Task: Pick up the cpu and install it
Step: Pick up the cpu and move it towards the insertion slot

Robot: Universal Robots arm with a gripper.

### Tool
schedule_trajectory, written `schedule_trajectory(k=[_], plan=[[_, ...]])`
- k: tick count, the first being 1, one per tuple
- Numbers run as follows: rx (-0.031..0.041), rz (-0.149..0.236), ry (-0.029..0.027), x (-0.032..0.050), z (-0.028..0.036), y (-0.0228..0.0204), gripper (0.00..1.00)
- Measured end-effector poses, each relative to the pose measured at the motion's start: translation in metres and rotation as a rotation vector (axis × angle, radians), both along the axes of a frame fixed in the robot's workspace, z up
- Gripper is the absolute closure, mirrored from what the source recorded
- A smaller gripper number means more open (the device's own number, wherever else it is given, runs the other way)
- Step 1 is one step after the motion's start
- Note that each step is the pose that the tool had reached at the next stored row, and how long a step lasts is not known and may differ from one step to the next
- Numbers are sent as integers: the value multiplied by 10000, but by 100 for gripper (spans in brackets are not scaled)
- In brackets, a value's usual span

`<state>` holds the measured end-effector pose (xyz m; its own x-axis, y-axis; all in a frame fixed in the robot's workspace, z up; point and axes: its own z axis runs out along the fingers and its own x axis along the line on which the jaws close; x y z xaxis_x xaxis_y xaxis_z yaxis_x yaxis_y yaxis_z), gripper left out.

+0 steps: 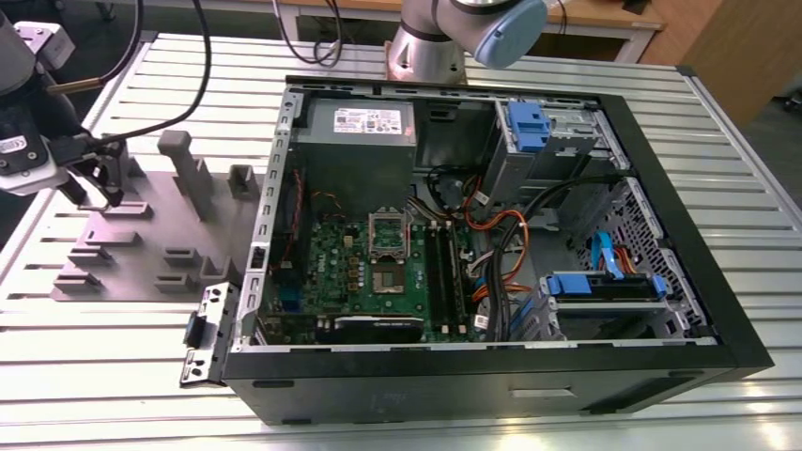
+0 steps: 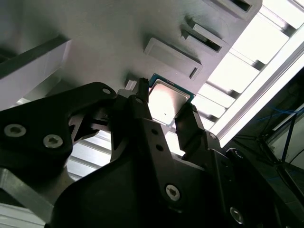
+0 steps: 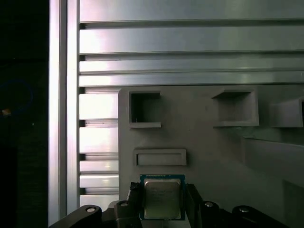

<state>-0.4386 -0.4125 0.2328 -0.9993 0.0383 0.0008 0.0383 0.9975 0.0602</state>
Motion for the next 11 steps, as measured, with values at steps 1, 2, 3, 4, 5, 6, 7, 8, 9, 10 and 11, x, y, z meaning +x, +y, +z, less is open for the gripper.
schedule_trajectory(k=[1, 2, 3, 4, 5, 6, 7, 8, 9, 10, 11], plan=[[0, 0, 0, 0, 5, 0, 53], [0, 0, 0, 0, 9, 0, 53], [1, 0, -2, 0, 12, 0, 53], [1, 0, -2, 0, 16, 0, 53], [0, 0, -1, 0, 20, 0, 53], [0, 0, -1, 0, 24, 0, 53], [0, 0, -1, 0, 28, 0, 53], [0, 0, -1, 0, 34, 0, 53], [0, 0, 0, 0, 39, 0, 53], [0, 0, -1, 0, 43, 0, 53], [1, 0, -2, 0, 46, 0, 53]])
